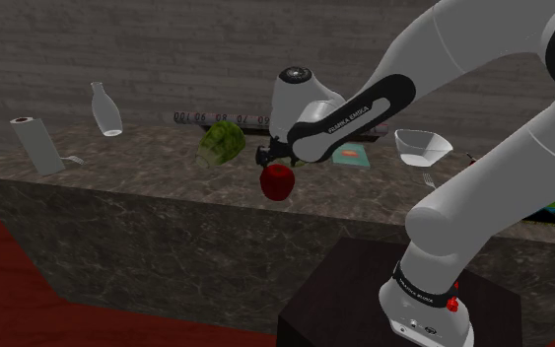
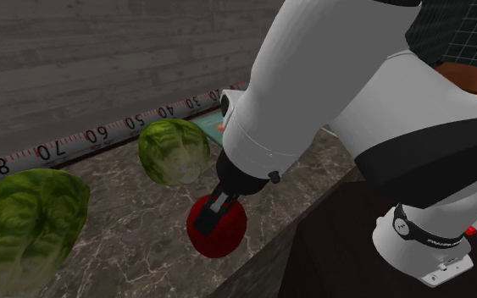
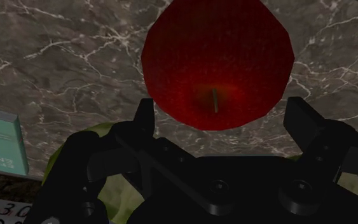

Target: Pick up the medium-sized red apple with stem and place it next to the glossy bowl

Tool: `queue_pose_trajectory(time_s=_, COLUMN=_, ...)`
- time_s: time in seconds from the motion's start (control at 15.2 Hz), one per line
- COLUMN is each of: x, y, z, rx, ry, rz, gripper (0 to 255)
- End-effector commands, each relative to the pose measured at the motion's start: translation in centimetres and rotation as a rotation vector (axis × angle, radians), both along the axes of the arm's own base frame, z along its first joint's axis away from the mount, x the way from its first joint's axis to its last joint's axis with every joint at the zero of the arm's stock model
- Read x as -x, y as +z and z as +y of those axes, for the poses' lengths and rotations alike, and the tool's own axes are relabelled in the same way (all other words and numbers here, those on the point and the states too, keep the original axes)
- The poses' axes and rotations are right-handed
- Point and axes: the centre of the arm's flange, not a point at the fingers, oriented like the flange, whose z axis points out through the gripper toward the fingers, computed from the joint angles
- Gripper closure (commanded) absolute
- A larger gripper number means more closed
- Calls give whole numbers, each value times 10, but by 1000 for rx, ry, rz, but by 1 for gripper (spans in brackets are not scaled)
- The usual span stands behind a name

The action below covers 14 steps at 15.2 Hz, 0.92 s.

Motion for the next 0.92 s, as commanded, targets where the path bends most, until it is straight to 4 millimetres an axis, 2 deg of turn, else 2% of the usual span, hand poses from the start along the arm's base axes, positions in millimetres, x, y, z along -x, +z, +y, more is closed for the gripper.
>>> queue_pose_trajectory(time_s=0.0, x=0, y=0, z=0, rx=0, ry=0, rz=0, gripper=0)
queue_pose_trajectory(time_s=0.2, x=0, y=0, z=0, rx=0, ry=0, rz=0, gripper=0)
queue_pose_trajectory(time_s=0.26, x=0, y=0, z=0, rx=0, ry=0, rz=0, gripper=255)
queue_pose_trajectory(time_s=0.86, x=0, y=0, z=0, rx=0, ry=0, rz=0, gripper=255)
